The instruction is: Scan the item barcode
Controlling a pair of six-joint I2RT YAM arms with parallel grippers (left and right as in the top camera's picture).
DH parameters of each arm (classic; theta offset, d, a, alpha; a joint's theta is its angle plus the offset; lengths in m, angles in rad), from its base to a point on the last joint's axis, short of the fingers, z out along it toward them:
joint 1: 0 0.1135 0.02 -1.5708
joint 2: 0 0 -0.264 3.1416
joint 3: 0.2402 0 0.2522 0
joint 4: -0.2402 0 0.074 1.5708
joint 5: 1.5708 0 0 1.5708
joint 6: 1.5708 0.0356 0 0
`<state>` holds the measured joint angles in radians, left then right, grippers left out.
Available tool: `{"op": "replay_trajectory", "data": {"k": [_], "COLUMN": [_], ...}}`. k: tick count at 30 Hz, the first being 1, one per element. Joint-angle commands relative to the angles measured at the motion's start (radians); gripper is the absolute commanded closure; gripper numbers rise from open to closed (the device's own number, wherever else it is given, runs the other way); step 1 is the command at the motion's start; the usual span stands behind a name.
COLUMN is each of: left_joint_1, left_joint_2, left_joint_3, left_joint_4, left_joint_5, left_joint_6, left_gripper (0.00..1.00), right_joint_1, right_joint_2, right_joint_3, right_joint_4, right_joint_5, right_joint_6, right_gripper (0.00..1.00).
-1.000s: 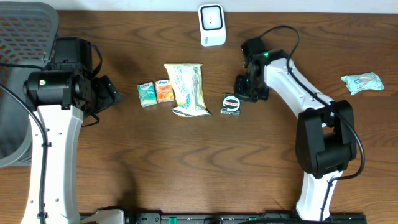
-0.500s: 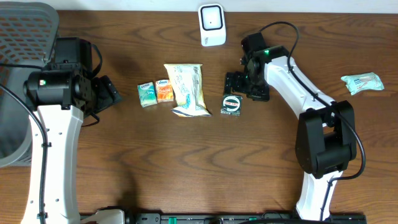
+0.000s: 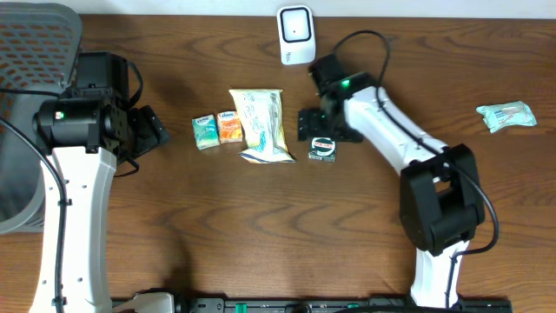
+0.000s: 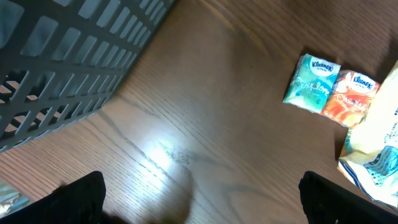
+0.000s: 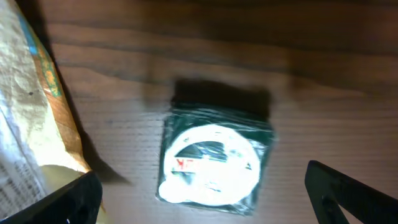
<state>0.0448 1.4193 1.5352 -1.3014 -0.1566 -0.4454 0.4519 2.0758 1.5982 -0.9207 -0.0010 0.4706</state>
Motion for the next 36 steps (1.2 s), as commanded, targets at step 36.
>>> {"op": "replay_trajectory", "data": {"k": [36], "left_joint_1": [0.005], "left_joint_2": [0.005], "left_joint_3": [0.0], "left_joint_4": [-0.003], "left_joint_5": [-0.01], "left_joint_6": [-0.009], "left_gripper": [0.02], "right_joint_1": [0.016], "right_joint_2": [0.066], "right_joint_3": [-0.18], "right_joint_4": [0.162], "right_joint_5": [0.058], "right_joint_6": [-0.008], "right_gripper": [0.37]}}
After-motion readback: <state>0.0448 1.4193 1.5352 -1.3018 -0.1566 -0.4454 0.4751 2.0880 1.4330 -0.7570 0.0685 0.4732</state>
